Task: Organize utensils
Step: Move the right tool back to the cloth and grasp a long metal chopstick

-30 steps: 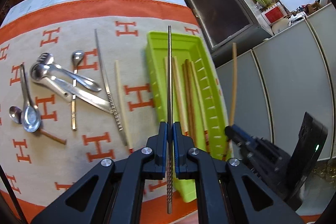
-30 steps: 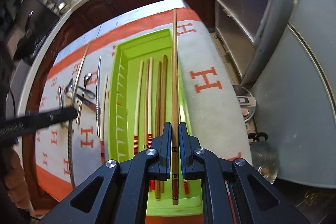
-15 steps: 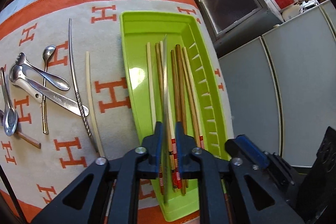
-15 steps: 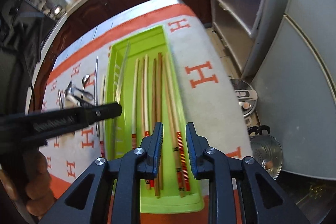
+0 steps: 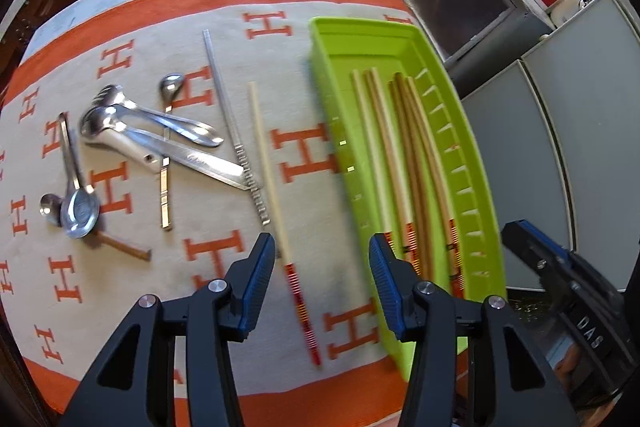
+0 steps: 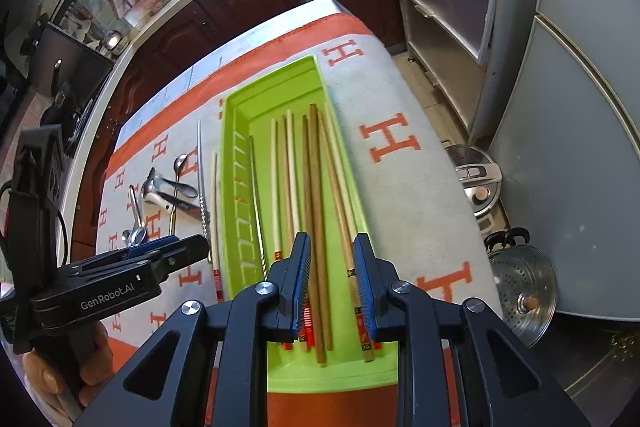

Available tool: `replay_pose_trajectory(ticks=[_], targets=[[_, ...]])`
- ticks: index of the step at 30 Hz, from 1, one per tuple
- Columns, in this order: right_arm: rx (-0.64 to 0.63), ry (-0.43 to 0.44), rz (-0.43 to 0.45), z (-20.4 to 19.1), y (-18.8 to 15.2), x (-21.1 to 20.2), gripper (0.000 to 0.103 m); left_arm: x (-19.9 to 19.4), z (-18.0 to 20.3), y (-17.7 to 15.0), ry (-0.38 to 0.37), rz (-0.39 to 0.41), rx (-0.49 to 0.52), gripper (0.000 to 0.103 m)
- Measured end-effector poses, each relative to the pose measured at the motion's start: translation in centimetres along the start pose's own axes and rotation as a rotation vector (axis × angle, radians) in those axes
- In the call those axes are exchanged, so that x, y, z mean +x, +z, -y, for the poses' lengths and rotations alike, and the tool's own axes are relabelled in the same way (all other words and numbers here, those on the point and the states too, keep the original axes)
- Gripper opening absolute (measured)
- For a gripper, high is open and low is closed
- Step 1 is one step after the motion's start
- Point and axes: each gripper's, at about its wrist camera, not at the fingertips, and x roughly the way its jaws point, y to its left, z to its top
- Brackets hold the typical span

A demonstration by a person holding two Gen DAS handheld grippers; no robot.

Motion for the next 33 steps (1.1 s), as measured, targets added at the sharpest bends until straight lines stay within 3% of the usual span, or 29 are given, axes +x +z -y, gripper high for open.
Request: replay_pose_trajectory(ticks=[2, 5, 14, 24, 33], targets=[[-0.014, 0.0, 0.0, -0.5, -0.2, -0.1, 0.022, -0.4, -1.3, -0.8, 0.031, 0.013, -0.003, 0.057], [-0.034, 0.001, 0.001, -1.5, -0.6, -0.3, 0.022, -1.2, -3.6, -1.9, 0.083, 0.039, -0.017, 0.061], [-0.112, 0.01, -0.016, -5.4, -1.1, -0.4, 0.022, -3.1, -10.3, -4.6, 0.174, 0.096, -0.087, 0.062], [-0.22, 0.055, -0.081, -12.4, -1.3, 1.4, 0.022, -3.8, -13.6, -5.7, 0.157, 0.132, -0.108, 0.062], [-0.282, 0.065, -0.168, -17.8, 1.9, 6.1, 0.021, -4.3, -14.8, -4.8, 0.136, 0.165, -0.103, 0.062]])
